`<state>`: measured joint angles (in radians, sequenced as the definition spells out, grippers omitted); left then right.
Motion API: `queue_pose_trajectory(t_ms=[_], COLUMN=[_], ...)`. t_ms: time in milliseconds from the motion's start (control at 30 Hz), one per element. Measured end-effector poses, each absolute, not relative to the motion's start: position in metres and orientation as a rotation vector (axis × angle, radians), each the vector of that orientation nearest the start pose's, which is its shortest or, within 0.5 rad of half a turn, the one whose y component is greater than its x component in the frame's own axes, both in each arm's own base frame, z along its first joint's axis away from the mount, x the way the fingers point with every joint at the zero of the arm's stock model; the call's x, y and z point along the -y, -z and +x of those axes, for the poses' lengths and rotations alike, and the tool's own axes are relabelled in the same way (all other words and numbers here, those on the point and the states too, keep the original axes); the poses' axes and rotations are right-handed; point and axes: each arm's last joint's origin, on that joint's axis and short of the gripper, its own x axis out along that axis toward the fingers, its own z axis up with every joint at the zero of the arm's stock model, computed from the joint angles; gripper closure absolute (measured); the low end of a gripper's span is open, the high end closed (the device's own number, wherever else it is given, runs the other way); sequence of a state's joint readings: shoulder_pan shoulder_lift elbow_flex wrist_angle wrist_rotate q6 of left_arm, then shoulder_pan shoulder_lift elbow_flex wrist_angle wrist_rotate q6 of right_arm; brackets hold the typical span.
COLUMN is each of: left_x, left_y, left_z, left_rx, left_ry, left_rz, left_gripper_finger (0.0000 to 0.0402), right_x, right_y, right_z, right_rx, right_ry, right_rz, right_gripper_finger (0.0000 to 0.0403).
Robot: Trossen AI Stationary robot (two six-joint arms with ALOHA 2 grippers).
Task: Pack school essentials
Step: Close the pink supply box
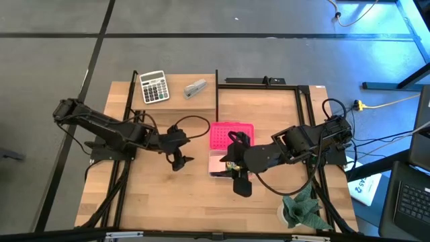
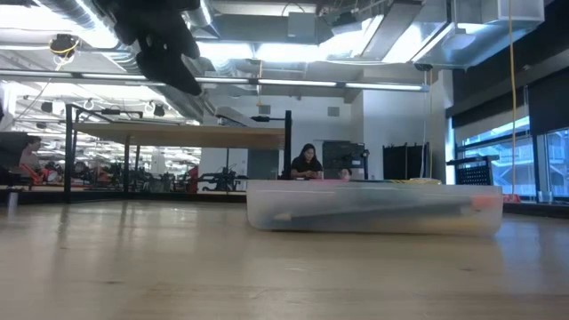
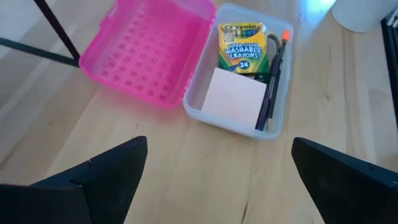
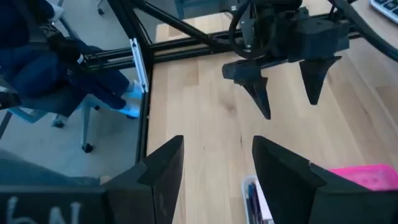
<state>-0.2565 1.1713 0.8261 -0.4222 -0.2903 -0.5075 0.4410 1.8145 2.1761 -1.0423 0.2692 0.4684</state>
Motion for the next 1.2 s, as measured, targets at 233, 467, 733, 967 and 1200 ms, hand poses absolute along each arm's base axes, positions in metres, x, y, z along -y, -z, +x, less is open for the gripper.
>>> queue_pose_trajectory(t_ms=[233,467,733,967,1200], left_x=[0.051,0.048,0.037,0.031,0.028], left_y=[-0.254,-0.254,-0.254,-0.254,-0.254], left_z=[0.231,0.231,0.233,0.233,0.234], left_rx=[-0.709,-0.677,-0.661,-0.661,-0.666], left_ry=[-0.224,-0.318,-0.393,-0.412,-0.423], left_rz=[-0.284,-0.253,-0.253,-0.255,-0.258], left_gripper_finger=[0.0008,0.0020,0.0093,0.0186,0.0274], right_x=[-0.129,-0.102,-0.076,-0.059,-0.053], right_y=[-0.437,-0.427,-0.401,-0.373,-0.372], right_z=[0.337,0.334,0.337,0.338,0.321], right_rx=[-0.697,-0.800,-0.956,-1.126,-1.164], right_ry=[0.133,0.311,0.436,0.465,0.443], right_rz=[0.235,0.246,0.215,0.180,0.153], right_gripper_finger=[0.0224,0.0308,0.0395,0.0399,0.0399])
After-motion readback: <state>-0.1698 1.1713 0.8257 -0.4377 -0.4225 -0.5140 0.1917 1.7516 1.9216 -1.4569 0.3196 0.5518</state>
